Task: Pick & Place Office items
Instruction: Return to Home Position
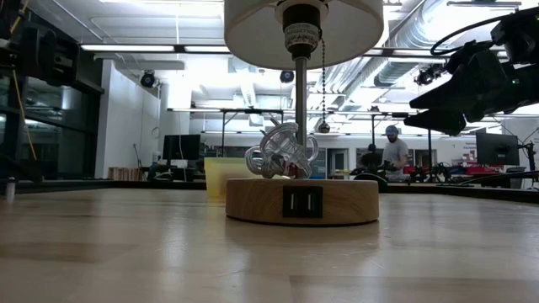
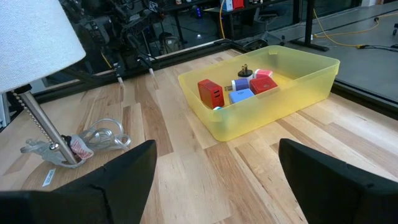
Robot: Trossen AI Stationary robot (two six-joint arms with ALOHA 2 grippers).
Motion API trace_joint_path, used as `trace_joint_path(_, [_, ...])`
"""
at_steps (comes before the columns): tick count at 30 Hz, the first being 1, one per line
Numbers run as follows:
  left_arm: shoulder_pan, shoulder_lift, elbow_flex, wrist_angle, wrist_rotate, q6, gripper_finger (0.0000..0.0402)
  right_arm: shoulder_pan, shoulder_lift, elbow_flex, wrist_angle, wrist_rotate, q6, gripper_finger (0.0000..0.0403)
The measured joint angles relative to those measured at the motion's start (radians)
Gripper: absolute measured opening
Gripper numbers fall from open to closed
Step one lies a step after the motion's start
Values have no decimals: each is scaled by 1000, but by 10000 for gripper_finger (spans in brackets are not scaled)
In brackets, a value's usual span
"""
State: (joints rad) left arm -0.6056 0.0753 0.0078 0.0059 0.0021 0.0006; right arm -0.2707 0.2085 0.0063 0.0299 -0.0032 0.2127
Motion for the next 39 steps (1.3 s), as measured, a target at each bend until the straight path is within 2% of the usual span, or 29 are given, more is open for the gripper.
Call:
trace_joint_path(21, [0, 0, 0, 0, 0, 3, 273, 0, 0, 0, 0, 0, 0, 325])
trace_joint_path(27, [11, 0, 0, 0, -5, 127, 273, 0, 0, 0, 0, 0, 0, 325])
trace_joint_path(39, [121, 3, 0, -1, -6, 90, 273, 0, 0, 0, 0, 0, 0, 325])
